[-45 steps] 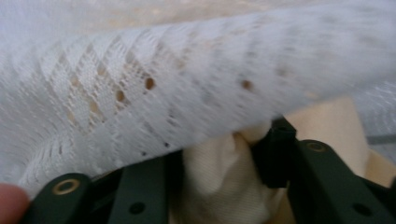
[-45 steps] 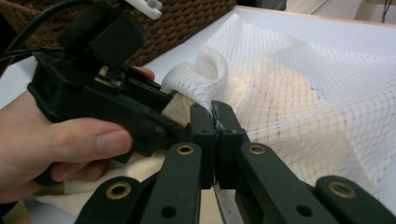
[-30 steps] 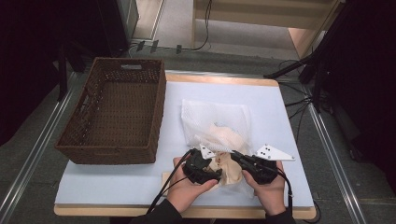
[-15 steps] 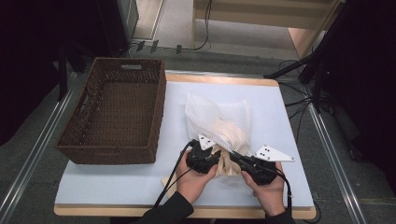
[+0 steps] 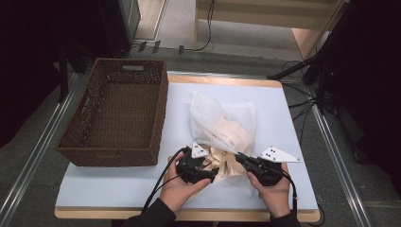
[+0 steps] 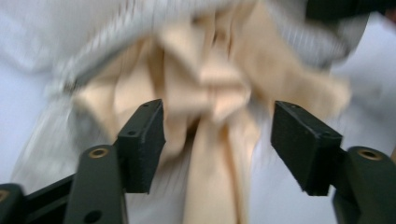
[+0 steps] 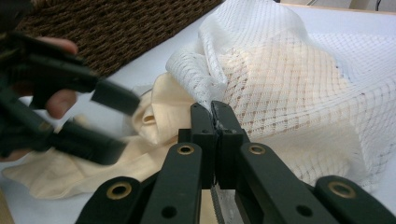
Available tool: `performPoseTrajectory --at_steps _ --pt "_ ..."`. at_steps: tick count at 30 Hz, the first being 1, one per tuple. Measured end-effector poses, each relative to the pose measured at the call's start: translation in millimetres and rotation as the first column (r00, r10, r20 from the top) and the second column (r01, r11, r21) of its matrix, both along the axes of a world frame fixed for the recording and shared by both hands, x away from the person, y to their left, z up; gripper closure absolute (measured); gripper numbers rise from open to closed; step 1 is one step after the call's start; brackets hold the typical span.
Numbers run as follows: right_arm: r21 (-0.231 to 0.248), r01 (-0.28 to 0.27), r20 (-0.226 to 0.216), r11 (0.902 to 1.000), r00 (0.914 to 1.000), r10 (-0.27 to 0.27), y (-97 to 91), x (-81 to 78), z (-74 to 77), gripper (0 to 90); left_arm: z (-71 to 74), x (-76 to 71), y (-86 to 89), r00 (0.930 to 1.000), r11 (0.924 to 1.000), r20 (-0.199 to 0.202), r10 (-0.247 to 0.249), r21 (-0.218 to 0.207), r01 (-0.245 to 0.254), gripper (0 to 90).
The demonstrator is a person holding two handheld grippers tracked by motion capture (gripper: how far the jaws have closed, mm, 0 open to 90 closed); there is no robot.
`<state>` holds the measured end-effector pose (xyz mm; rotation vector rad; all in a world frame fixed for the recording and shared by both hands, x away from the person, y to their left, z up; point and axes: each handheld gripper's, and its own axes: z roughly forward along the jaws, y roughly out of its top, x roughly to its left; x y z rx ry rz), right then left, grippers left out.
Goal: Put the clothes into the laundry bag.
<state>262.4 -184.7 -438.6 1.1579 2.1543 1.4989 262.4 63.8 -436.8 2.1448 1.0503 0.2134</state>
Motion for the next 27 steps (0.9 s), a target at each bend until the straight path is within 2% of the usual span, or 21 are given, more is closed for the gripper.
performPoseTrajectory --at_steps 3,4,5,6,7,8,9,10,13,15,16,18,20,21,22,23,24,25,26,27 --pt "-0.001 0.001 -0.001 1.0000 1.0000 -0.001 0.8 0.3 -0.1 89.2 -14.4 -8.0 1.8 0.9998 0.9958 -0.012 -0.016 0.090 0.017 32.2" --pt "-0.002 0.000 -0.002 1.0000 1.0000 0.000 1.2 0.3 -0.1 89.3 -19.5 -8.6 0.1 0.9999 0.9916 -0.009 -0.008 0.129 0.009 35.3" --pt "-0.004 0.001 -0.001 1.0000 1.0000 -0.001 1.7 0.3 -0.2 89.2 -23.6 -8.6 -1.9 0.9999 0.9874 -0.011 0.001 0.158 0.001 42.0" --pt "-0.005 0.001 -0.002 1.0000 1.0000 -0.001 2.4 0.0 -0.1 89.3 -24.7 -9.2 -2.6 0.9999 0.9895 0.013 -0.009 0.144 0.007 46.9" --pt "-0.008 0.000 0.000 1.0000 1.0000 0.000 3.1 -0.1 0.0 89.3 -24.1 -8.9 -4.2 0.9998 0.9905 0.007 -0.021 0.136 0.019 62.4" --pt "-0.009 -0.002 0.003 1.0000 1.0000 0.002 3.5 -0.2 0.1 89.3 -22.7 -8.3 -6.5 0.9996 0.9913 -0.001 -0.028 0.129 0.028 72.7" --pt "-0.005 -0.001 0.000 1.0000 1.0000 0.001 4.1 -0.6 0.3 89.3 -20.6 -8.9 -9.3 0.9996 0.9922 0.012 -0.026 0.122 0.025 82.1" --pt "-0.007 -0.003 0.003 1.0000 1.0000 0.003 4.2 -0.7 0.6 89.3 -17.8 -9.7 -12.3 0.9991 0.9927 0.032 -0.029 0.118 0.025 85.6" --pt "0.001 -0.004 0.004 1.0000 1.0000 0.004 4.0 -1.5 1.9 89.3 -6.4 -8.5 -21.9 0.9971 0.9979 0.061 -0.046 0.049 0.043 86.6" --pt "0.004 -0.007 0.007 1.0000 1.0000 0.007 4.4 -2.0 3.4 89.3 2.1 -4.2 -30.6 0.9941 0.9988 0.097 -0.048 0.017 0.047 86.7" --pt "0.005 -0.010 0.013 0.9999 0.9999 0.010 4.7 -2.2 4.1 89.2 5.7 -1.2 -34.9 0.9918 0.9990 0.120 -0.042 -0.013 0.044 86.7" --pt "0.006 -0.014 0.017 0.9999 0.9998 0.014 5.5 -3.8 5.9 89.3 11.1 7.3 -41.9 0.9881 0.9986 0.153 -0.009 -0.051 0.017 86.7" --pt "0.008 -0.017 0.017 0.9998 0.9997 0.017 5.4 -5.4 7.6 89.3 12.0 17.4 -44.0 0.9848 0.9931 0.166 0.050 -0.113 -0.031 86.7" --pt "0.009 -0.016 0.019 0.9998 0.9997 0.016 4.7 -5.5 8.2 89.3 9.6 23.1 -44.1 0.9823 0.9904 0.169 0.081 -0.125 -0.060 86.5" --pt "0.011 -0.015 0.020 0.9998 0.9997 0.015 3.7 -5.4 8.5 89.3 4.0 29.0 -44.1 0.9805 0.9893 0.168 0.102 -0.120 -0.082 86.2" --pt "0.014 -0.014 0.017 0.9998 0.9998 0.013 2.8 -5.3 8.5 89.3 -3.6 36.0 -43.9 0.9857 0.9914 0.139 0.095 -0.103 -0.081 85.6" --pt "0.014 -0.011 0.018 0.9998 0.9998 0.011 1.9 -4.8 8.0 89.3 -12.8 42.7 -44.1 0.9924 0.9930 0.091 0.083 -0.092 -0.074 84.7" --pt "0.012 -0.010 0.016 0.9999 0.9998 0.010 1.3 -4.5 7.3 89.3 -19.7 46.3 -42.6 0.9959 0.9922 0.064 0.064 -0.112 -0.056 83.9" --pt "0.010 -0.010 0.013 0.9999 0.9999 0.010 0.9 -4.1 6.3 89.3 -22.4 46.3 -40.8 0.9962 0.9893 0.066 0.058 -0.137 -0.048 83.5" --pt "0.011 -0.008 0.009 0.9999 0.9999 0.008 0.6 -4.0 5.4 89.3 -21.5 45.2 -40.2 0.9962 0.9902 0.068 0.054 -0.132 -0.044 82.7"
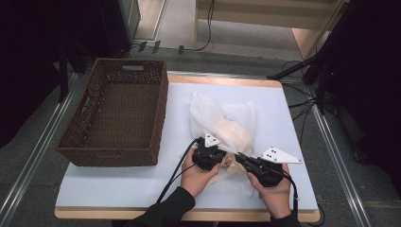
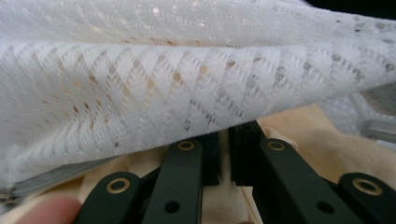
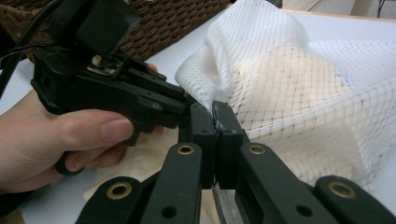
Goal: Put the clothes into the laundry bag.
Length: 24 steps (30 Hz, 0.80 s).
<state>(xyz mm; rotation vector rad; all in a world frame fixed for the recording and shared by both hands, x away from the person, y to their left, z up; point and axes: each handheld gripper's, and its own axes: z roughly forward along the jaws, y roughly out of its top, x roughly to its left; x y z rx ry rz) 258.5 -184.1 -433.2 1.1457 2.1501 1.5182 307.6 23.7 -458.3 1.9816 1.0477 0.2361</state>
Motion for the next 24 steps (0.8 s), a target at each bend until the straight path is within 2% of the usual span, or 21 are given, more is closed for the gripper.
performPoseTrajectory --at_steps 2,3,5,7,9,12,15,19,21,24 --pt "-0.004 0.002 -0.001 1.0000 1.0000 -0.002 0.0 0.3 -1.1 89.3 4.9 -4.1 0.1 0.9997 0.9998 -0.008 -0.022 0.002 0.022 75.2" --pt "-0.006 0.002 0.001 1.0000 1.0000 -0.002 0.0 0.6 -1.5 89.3 8.2 -7.1 0.4 0.9993 0.9993 -0.006 -0.037 0.009 0.037 68.3" --pt "-0.009 0.004 -0.001 1.0000 1.0000 -0.004 0.1 1.3 -2.2 89.3 15.5 -14.8 3.3 0.9976 0.9973 0.010 -0.068 0.027 0.068 58.1" --pt "-0.009 0.004 0.000 0.9999 1.0000 -0.004 -0.5 2.0 -2.9 89.3 21.4 -23.1 10.0 0.9962 0.9954 0.026 -0.084 0.049 0.082 51.9" --pt "-0.007 0.010 -0.005 0.9999 0.9999 -0.010 -1.4 2.2 -3.2 89.3 24.3 -31.2 18.3 0.9968 0.9937 0.044 -0.067 0.093 0.063 45.2" --pt "-0.004 0.011 -0.008 0.9999 0.9999 -0.011 -2.2 3.0 -3.7 89.3 20.5 -37.0 31.6 0.9982 0.9870 0.059 -0.013 0.160 0.003 37.6" --pt "-0.006 0.011 -0.009 0.9999 0.9999 -0.011 -1.3 3.3 -4.3 89.3 10.4 -32.7 37.8 1.0000 0.9833 0.007 0.003 0.182 -0.004 33.6" --pt "-0.011 0.006 -0.006 0.9999 1.0000 -0.006 2.3 2.6 -4.5 89.3 2.6 -28.2 25.6 0.9999 0.9754 -0.005 -0.011 0.220 0.012 34.3" --pt "-0.013 0.002 -0.007 0.9999 1.0000 -0.002 4.1 1.8 -4.4 89.3 1.7 -25.4 19.9 1.0000 0.9727 -0.005 0.001 0.232 0.000 44.0" --pt "-0.013 -0.008 -0.010 0.9999 0.9999 0.007 6.1 1.5 -5.1 89.3 4.8 -22.1 12.7 0.9998 0.9785 -0.018 0.005 0.206 -0.001 63.6"
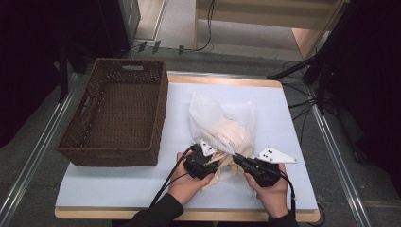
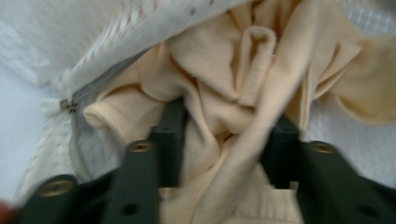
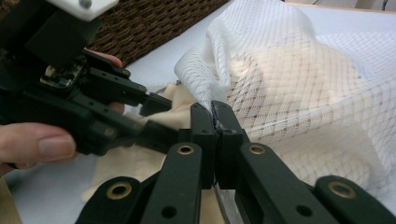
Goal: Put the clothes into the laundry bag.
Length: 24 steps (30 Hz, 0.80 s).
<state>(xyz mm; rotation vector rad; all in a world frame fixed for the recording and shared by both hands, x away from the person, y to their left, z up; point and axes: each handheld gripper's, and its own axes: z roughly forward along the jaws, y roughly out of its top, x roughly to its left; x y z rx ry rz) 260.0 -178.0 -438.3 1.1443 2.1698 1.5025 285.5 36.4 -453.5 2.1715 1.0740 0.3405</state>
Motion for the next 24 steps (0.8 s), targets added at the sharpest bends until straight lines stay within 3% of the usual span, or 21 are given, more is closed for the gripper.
performPoseTrajectory --at_steps 2,5,8,10,12,14,15,17,22,24 --pt "0.000 -0.004 -0.001 1.0000 1.0000 0.004 0.6 -0.3 -0.3 89.3 3.3 -0.1 -6.0 0.9999 0.9997 0.006 -0.012 -0.019 0.012 71.7" --pt "0.004 -0.009 0.004 1.0000 1.0000 0.009 0.5 -1.4 0.9 89.3 9.4 0.6 -13.6 0.9997 0.9961 0.016 -0.019 -0.086 0.020 74.3" --pt "0.015 -0.005 0.009 0.9999 1.0000 0.004 -1.2 -2.8 4.2 89.3 16.9 2.1 -15.3 0.9983 0.9893 0.058 0.011 -0.146 -0.002 74.5" --pt "0.023 -0.004 0.012 0.9997 0.9999 0.003 -3.4 -3.2 6.4 89.3 18.7 5.6 -15.5 0.9954 0.9855 0.077 0.058 -0.164 -0.045 74.5" --pt "0.023 -0.002 0.016 0.9997 0.9999 0.002 -4.7 -2.9 7.4 89.3 12.3 15.5 -15.5 0.9877 0.9866 0.093 0.125 -0.116 -0.114 74.3" --pt "0.019 0.001 0.014 0.9998 0.9999 -0.001 -5.3 -2.5 6.8 89.3 -0.4 27.1 -13.6 0.9895 0.9867 0.037 0.140 -0.089 -0.136 74.0" --pt "0.016 0.002 0.011 0.9999 0.9999 -0.003 -5.7 -2.0 6.1 89.3 -6.8 30.8 -13.3 0.9909 0.9882 0.018 0.133 -0.078 -0.131 73.4" --pt "0.013 0.007 0.012 0.9999 0.9999 -0.007 -7.7 -0.5 4.3 89.3 -10.5 30.8 -12.5 0.9925 0.9899 0.029 0.119 -0.081 -0.116 71.8" --pt "0.021 0.026 0.002 0.9994 0.9997 -0.026 -12.8 2.2 2.2 89.3 3.8 16.8 -9.9 0.9971 0.9942 0.046 0.061 -0.092 -0.057 57.4" --pt "0.022 0.030 0.004 0.9993 0.9995 -0.030 -14.0 2.5 2.7 89.3 10.0 10.1 -6.6 0.9989 0.9947 0.045 0.014 -0.102 -0.009 51.2"
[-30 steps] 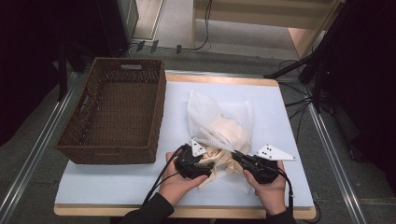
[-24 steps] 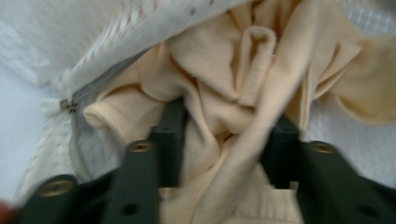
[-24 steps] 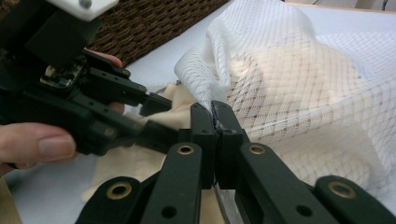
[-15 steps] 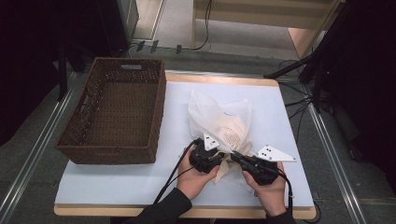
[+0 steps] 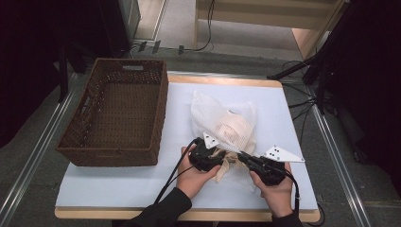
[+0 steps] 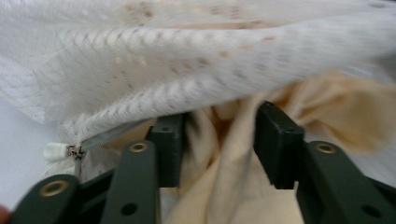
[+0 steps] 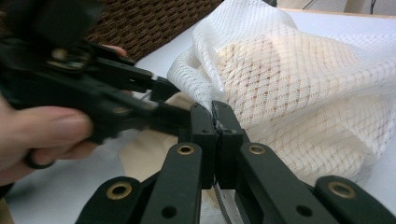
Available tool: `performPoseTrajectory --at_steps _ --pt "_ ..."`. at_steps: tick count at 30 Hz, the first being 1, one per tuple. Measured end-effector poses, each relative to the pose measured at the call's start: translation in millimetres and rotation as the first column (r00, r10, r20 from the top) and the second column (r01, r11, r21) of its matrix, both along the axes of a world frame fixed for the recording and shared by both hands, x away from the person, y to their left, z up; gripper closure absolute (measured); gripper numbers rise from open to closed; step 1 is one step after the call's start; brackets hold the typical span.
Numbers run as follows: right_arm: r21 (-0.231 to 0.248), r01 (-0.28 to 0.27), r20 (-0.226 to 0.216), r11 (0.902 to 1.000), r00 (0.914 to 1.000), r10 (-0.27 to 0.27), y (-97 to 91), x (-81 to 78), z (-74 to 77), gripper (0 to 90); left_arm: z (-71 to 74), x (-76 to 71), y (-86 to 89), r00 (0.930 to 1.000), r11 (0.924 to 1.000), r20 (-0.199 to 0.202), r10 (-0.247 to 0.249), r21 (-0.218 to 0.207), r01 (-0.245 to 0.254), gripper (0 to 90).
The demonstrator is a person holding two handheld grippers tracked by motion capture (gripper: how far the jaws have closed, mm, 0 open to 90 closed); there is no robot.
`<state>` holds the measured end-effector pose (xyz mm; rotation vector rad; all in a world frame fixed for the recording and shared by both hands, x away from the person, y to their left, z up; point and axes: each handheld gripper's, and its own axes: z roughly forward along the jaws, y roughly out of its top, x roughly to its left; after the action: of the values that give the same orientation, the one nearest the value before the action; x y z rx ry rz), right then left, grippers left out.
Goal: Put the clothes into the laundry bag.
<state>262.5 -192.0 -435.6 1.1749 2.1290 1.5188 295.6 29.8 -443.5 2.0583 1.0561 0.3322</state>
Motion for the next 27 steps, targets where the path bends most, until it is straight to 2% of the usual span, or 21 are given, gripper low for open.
performPoseTrajectory --at_steps 4,6,8,10,12,14,15,16,21,22,24,26,27 --pt "0.000 0.005 0.001 1.0000 1.0000 -0.005 -0.7 0.1 0.2 89.3 -1.0 -10.1 4.3 0.9991 0.9987 -0.019 -0.038 0.032 0.039 43.0" --pt "0.000 0.005 0.000 1.0000 1.0000 -0.005 0.4 -0.1 0.0 89.3 -8.4 -11.1 2.1 0.9982 0.9953 -0.037 -0.048 0.082 0.051 40.0" --pt "-0.005 0.004 0.000 1.0000 1.0000 -0.004 2.5 -0.1 -0.5 89.3 -16.7 -9.2 -2.9 0.9979 0.9924 -0.051 -0.040 0.114 0.046 38.4" --pt "-0.009 0.001 -0.003 1.0000 1.0000 -0.001 4.7 -0.8 -0.8 89.3 -19.9 -8.5 -7.4 0.9991 0.9920 -0.035 -0.024 0.123 0.028 41.1" --pt "-0.012 -0.004 -0.003 0.9999 1.0000 0.004 6.5 -1.3 -1.2 89.2 -20.3 -7.6 -11.1 0.9999 0.9896 -0.011 0.011 0.143 -0.009 54.2" --pt "-0.013 -0.007 -0.005 0.9999 1.0000 0.006 7.6 -1.3 -2.0 89.3 -19.2 -4.9 -12.0 0.9997 0.9916 -0.016 0.017 0.128 -0.015 72.7" --pt "-0.014 -0.008 -0.008 0.9999 0.9999 0.008 8.3 -1.3 -2.5 89.2 -18.0 -3.3 -12.0 0.9996 0.9943 -0.026 0.010 0.106 -0.007 79.1" --pt "-0.017 -0.010 -0.005 0.9998 0.9999 0.010 8.9 -1.2 -3.0 89.2 -16.5 -2.2 -12.5 0.9996 0.9961 -0.028 0.002 0.089 0.001 81.6" --pt "-0.014 -0.014 -0.001 0.9998 0.9999 0.014 10.5 -3.2 -1.2 89.3 -6.7 0.3 -19.9 0.9999 1.0000 0.015 -0.006 -0.002 0.006 83.2" --pt "-0.011 -0.014 0.000 0.9998 0.9999 0.014 10.0 -3.3 -0.6 89.3 -5.2 1.0 -20.8 0.9996 0.9998 0.027 -0.001 -0.020 0.002 83.2" --pt "-0.005 -0.013 0.005 0.9999 0.9999 0.013 8.7 -3.5 0.5 89.3 -3.8 2.2 -21.3 0.9975 0.9976 0.059 0.040 -0.060 -0.036 83.1" --pt "-0.005 -0.013 0.004 0.9999 0.9999 0.013 7.9 -3.9 1.2 89.3 -6.2 7.1 -20.8 0.9929 0.9942 0.065 0.100 -0.047 -0.097 82.2" --pt "-0.007 -0.012 0.003 0.9999 0.9999 0.012 7.4 -3.9 1.5 89.3 -9.9 11.4 -20.7 0.9904 0.9922 0.062 0.124 -0.021 -0.123 81.5"
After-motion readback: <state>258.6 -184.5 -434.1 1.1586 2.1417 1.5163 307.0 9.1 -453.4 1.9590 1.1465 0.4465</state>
